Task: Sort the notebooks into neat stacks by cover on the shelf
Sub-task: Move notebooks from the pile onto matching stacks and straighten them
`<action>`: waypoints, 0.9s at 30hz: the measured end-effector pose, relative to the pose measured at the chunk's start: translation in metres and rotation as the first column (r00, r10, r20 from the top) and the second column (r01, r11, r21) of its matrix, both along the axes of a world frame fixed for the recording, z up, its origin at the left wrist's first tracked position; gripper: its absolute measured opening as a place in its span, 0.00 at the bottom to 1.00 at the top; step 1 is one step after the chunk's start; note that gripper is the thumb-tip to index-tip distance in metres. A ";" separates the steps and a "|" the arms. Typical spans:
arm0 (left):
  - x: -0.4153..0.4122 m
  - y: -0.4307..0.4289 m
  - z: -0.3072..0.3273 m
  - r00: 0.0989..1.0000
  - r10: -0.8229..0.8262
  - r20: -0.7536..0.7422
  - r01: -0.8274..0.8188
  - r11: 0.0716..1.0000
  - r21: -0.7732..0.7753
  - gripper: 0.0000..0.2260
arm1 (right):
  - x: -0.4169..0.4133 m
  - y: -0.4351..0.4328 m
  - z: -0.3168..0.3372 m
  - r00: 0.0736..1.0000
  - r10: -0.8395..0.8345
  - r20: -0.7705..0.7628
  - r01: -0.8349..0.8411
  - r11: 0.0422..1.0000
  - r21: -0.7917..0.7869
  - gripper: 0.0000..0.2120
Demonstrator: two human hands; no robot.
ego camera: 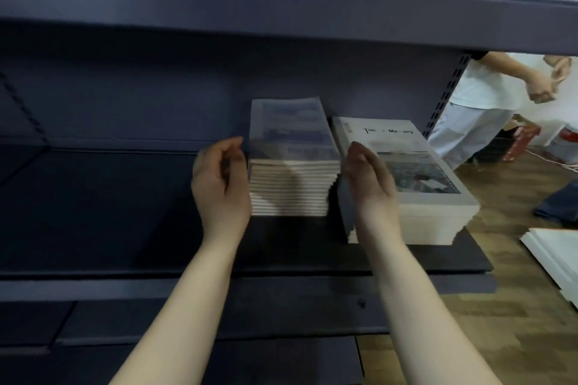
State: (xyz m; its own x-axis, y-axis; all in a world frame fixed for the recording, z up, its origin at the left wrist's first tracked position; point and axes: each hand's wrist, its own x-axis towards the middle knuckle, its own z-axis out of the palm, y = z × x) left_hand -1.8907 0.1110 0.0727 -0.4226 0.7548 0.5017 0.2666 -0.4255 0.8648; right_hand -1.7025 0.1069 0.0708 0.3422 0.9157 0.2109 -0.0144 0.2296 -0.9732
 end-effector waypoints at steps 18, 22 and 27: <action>-0.002 0.043 -0.023 0.790 -0.397 0.468 0.600 0.659 -0.454 0.18 | -0.028 0.045 -0.060 0.980 0.011 -0.197 -0.048 0.982 -0.185 0.15; -0.002 0.047 -0.021 0.783 -0.410 0.468 0.606 0.672 -0.427 0.17 | -0.029 0.046 -0.061 0.987 0.012 -0.158 -0.037 0.987 -0.156 0.12; -0.009 0.049 -0.025 0.750 -0.493 0.442 0.660 0.608 -0.441 0.22 | -0.023 0.042 -0.061 0.989 0.091 -0.113 -0.107 0.983 -0.150 0.27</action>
